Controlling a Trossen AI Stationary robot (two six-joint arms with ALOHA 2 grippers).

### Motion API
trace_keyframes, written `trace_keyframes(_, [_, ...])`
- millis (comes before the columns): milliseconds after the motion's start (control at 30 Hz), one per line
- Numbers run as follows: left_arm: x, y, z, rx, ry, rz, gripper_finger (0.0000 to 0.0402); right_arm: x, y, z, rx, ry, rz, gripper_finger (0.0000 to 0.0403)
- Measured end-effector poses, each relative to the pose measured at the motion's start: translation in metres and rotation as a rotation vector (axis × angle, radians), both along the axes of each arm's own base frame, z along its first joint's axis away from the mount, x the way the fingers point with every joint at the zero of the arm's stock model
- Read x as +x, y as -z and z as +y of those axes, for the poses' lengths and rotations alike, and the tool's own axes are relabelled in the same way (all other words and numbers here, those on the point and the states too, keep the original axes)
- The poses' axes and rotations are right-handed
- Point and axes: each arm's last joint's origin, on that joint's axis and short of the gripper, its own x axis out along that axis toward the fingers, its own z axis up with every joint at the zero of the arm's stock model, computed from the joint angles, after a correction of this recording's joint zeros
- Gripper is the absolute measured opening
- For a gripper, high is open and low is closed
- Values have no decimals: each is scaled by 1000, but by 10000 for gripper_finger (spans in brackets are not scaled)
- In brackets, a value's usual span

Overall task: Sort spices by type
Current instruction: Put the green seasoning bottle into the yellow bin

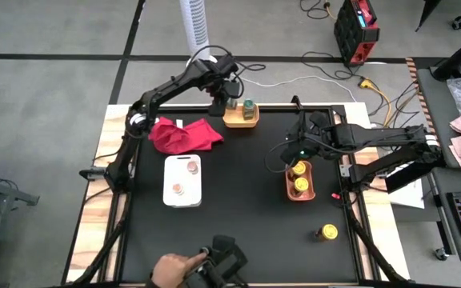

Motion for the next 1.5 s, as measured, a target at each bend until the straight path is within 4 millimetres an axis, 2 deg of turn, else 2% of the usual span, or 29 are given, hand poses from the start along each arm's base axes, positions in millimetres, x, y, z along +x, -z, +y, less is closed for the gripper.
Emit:
trace_keyframes(200, [4, 12, 3, -21, 0, 18, 178, 0, 2, 0, 3, 6, 2, 9])
trace_keyframes(533, [1, 13, 1, -75, -87, 17, 178, 0, 4, 0, 3, 6, 6, 9])
trace_keyframes(1167, [4, 18, -3, -188, -141, -43, 178, -1, 14, 0, 15, 30, 24, 9])
trace_keyframes(1500, [3, 43, -3, -213, -161, -7, 178, -2, 16, 0, 15, 30, 30, 9])
